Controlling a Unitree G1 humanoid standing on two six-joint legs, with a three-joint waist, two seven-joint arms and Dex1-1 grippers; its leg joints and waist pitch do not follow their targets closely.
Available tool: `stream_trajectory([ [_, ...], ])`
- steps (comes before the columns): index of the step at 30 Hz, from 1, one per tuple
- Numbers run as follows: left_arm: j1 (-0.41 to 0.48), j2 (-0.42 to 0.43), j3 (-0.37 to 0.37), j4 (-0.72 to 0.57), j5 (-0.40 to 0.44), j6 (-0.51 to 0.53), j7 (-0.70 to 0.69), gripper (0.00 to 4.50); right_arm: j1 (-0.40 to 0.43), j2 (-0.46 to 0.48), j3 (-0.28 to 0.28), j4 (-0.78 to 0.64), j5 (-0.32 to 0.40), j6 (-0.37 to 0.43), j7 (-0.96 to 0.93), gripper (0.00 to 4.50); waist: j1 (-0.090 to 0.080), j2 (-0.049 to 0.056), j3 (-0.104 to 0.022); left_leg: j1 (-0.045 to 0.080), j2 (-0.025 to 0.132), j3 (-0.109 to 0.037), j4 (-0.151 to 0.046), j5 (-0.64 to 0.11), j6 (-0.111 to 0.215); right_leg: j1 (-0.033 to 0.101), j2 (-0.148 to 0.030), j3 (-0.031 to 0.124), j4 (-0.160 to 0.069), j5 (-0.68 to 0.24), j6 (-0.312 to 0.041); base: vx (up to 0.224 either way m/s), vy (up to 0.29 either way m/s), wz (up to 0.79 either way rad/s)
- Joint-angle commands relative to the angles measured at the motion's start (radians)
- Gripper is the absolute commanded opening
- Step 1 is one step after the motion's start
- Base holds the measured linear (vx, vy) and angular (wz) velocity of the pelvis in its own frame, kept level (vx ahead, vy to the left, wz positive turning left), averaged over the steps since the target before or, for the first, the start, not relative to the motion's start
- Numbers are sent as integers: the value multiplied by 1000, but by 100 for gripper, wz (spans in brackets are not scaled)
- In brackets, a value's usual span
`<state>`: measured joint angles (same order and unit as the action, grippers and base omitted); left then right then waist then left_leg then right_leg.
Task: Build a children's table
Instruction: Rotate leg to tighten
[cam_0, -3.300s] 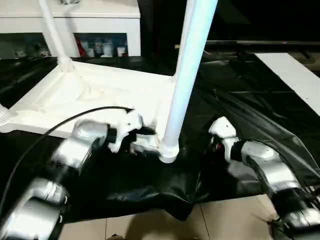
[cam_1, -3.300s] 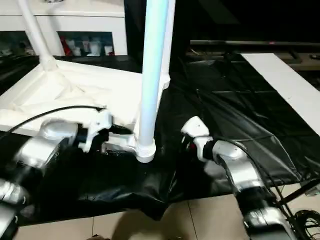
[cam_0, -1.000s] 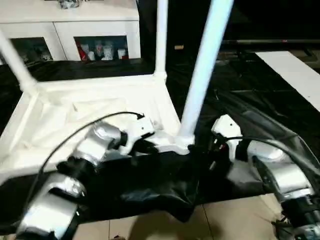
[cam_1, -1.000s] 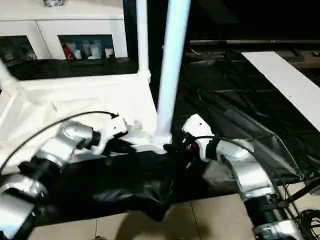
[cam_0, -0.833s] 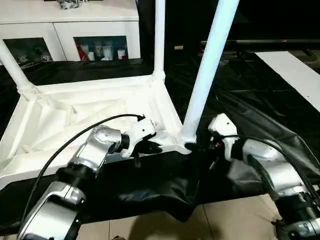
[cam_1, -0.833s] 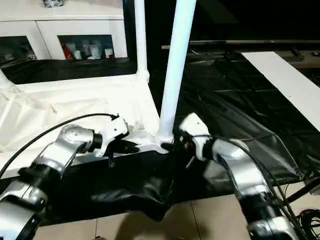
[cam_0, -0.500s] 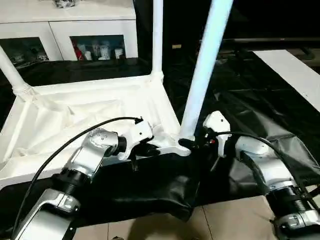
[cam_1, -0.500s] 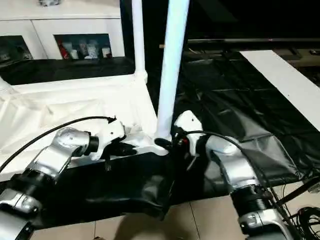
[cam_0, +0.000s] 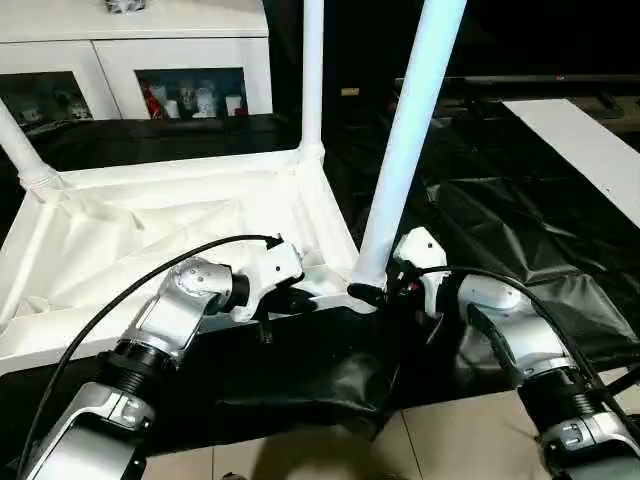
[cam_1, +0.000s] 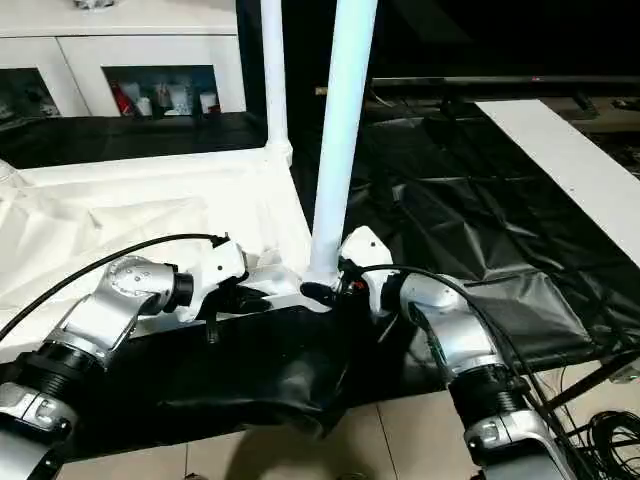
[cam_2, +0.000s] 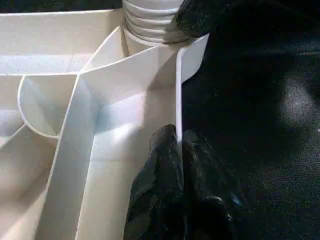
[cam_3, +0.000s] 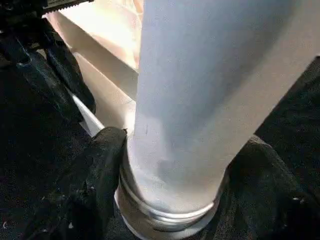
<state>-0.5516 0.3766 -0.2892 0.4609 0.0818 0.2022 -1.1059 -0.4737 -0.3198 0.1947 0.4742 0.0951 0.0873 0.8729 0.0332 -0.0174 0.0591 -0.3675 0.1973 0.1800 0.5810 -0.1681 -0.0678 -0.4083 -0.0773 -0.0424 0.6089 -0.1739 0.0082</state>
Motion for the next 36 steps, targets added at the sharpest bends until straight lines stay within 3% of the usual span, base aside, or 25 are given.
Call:
stream_trajectory([
  [1,36,4,-13,23,-9,18,-9,0,-13,5,-6,24,8,7,5,296,7,-13,-47,5,25,-11,-74,-329,27,32,-56,34,-96,-443,-164,0,0,0],
  [6,32,8,-16,23,-8,25,-12,0,-16,14,-13,54,15,0,15,273,5,-14,-45,4,25,-12,-76,-342,24,31,-56,35,-97,-451,-165,0,0,0],
  [9,33,11,-17,22,-8,26,-12,0,-9,18,-14,57,17,2,19,272,5,-6,-45,7,26,-13,-77,-355,18,29,-56,35,-99,-453,-168,0,0,0],
  [15,35,19,-20,22,-4,25,-8,0,6,20,-7,54,18,-2,23,270,4,-7,-45,7,27,-13,-79,-365,15,28,-55,35,-99,-451,-171,0,0,0],
  [20,28,-3,-7,39,0,26,48,0,6,47,-20,86,-14,7,-78,270,1,-7,-42,7,25,-15,-81,-387,5,25,-56,34,-105,-511,-153,0,0,0],
  [22,7,-54,5,77,19,51,151,0,-6,105,-68,147,-35,33,-273,270,-4,-10,-41,7,23,-16,-81,-400,-5,22,-58,32,-112,-570,-132,0,0,0],
  [24,-4,-78,9,96,26,64,193,0,-11,133,-92,169,-32,50,-347,270,-7,-9,-40,9,21,-23,-82,-420,-22,20,-60,27,-117,-635,-106,0,0,0],
  [25,-19,-105,11,120,34,76,237,0,-19,163,-118,195,-24,64,-421,270,-9,-5,-43,15,22,-27,-84,-433,-23,18,-60,28,-121,-624,-103,0,0,0],
  [28,-49,-157,17,159,37,102,303,0,-41,214,-153,246,-17,78,-545,270,-11,-1,-41,14,22,-27,-90,-455,-21,17,-55,25,-124,-582,-110,0,0,0],
  [30,-76,-199,31,192,36,127,367,0,-60,248,-170,281,-14,81,-619,270,-14,2,-40,27,19,-30,-90,-507,-29,12,-54,18,-131,-612,-106,0,0,0],
  [31,-101,-234,44,223,33,141,421,0,-78,273,-179,307,-20,84,-688,270,-17,9,-40,22,19,-33,-94,-515,-33,17,-56,17,-132,-600,-104,0,0,0],
  [34,-144,-295,74,278,24,152,512,0,-111,321,-199,343,-21,88,-786,269,-18,4,-43,35,16,-32,-91,-552,-28,8,-54,14,-141,-586,-99,0,0,0],
  [36,-162,-317,81,306,23,141,537,0,-129,346,-201,355,-23,84,-808,269,-17,2,-42,30,14,-31,-94,-543,-14,13,-53,12,-144,-565,-97,0,0,0],
])
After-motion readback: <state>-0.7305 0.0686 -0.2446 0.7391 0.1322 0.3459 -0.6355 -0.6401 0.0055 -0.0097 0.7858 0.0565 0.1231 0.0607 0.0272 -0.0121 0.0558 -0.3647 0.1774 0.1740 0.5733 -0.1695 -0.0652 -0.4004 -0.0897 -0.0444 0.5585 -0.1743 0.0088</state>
